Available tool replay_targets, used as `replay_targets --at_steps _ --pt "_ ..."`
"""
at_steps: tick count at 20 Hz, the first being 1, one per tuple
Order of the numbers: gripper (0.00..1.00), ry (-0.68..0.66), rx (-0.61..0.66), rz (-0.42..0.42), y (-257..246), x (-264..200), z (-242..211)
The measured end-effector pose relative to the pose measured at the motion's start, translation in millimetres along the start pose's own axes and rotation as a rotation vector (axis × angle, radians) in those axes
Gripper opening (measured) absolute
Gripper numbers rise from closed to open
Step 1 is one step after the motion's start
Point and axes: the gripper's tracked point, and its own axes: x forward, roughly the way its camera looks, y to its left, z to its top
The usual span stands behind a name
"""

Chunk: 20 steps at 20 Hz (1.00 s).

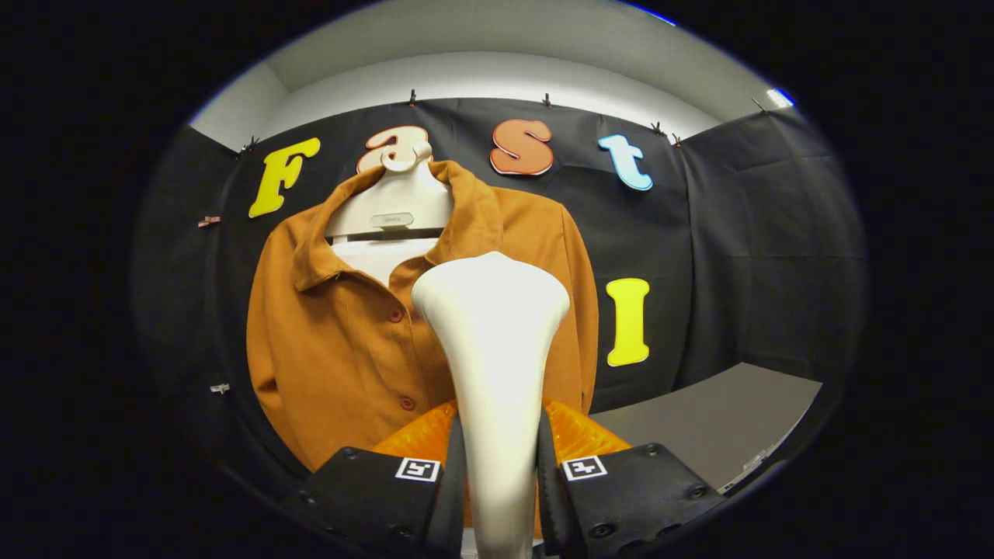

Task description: Iron the clothes twice with a garment steamer, once on the left side and once on the right side.

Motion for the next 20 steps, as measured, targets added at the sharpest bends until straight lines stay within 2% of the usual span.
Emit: replay_targets --at_steps 10,20 --pt "0.42 0.114 -0.031 -0.018 -6 13 -49" --pt "0.43 0.298 -0.039 -0.037 -25 -6 -144"
